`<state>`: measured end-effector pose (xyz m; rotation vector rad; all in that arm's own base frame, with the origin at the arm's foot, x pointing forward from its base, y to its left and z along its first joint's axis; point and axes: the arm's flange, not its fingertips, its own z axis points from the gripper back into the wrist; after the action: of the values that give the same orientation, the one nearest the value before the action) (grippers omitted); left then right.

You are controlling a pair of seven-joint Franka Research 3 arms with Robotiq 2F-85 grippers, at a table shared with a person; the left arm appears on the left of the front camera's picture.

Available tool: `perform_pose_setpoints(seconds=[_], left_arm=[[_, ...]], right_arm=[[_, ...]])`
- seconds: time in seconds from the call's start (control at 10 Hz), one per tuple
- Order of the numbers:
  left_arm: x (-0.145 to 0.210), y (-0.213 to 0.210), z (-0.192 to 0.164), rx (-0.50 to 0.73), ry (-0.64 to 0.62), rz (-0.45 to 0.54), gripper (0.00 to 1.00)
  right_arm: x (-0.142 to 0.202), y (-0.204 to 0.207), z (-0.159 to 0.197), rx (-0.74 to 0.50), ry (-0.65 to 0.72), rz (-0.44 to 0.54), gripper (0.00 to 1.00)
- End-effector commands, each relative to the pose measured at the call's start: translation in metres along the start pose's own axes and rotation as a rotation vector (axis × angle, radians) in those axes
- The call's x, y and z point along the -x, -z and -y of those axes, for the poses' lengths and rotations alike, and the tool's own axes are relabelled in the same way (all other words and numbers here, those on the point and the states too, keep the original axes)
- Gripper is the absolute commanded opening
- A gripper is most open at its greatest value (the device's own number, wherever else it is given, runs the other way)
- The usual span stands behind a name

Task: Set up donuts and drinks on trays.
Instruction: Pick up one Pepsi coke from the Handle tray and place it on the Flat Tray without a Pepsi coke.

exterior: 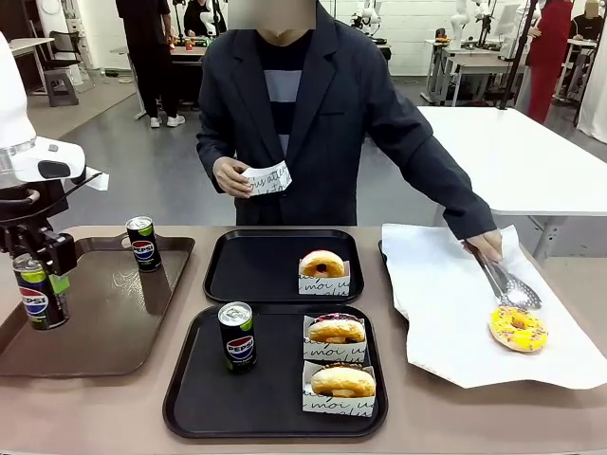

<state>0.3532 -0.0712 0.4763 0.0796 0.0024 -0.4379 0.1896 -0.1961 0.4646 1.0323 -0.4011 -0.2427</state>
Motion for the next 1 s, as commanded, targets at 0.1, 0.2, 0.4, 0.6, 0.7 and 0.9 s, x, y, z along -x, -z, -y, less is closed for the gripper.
perform_pose_setpoints(seconds=[0.1,0.2,0.4,0.6,0.7,0.9], left_arm=[[-0.031,-0.026,0.024,-0.008,0.07,0.028,0.58],[-0.039,-0.033,0.033,-0.028,0.096,0.037,0.58],[-0.044,-0.032,0.04,0.015,0.16,0.006,0.58],[-0.043,-0.031,0.044,-0.022,0.123,0.033,0.58],[-0.043,-0.031,0.044,-0.022,0.123,0.033,0.58],[-0.043,-0.031,0.044,-0.022,0.123,0.033,0.58]], right_arm=[[-0.001,0.0,0.0,-0.019,-0.017,0.007,1.0],[-0.001,0.0,0.0,-0.019,-0.017,0.007,1.0],[-0.001,0.0,0.0,-0.019,-0.017,0.007,1.0],[-0.001,0.0,0.0,-0.019,-0.017,0.007,1.0],[-0.001,0.0,0.0,-0.019,-0.017,0.007,1.0],[-0.001,0.0,0.0,-0.019,-0.017,0.007,1.0]])
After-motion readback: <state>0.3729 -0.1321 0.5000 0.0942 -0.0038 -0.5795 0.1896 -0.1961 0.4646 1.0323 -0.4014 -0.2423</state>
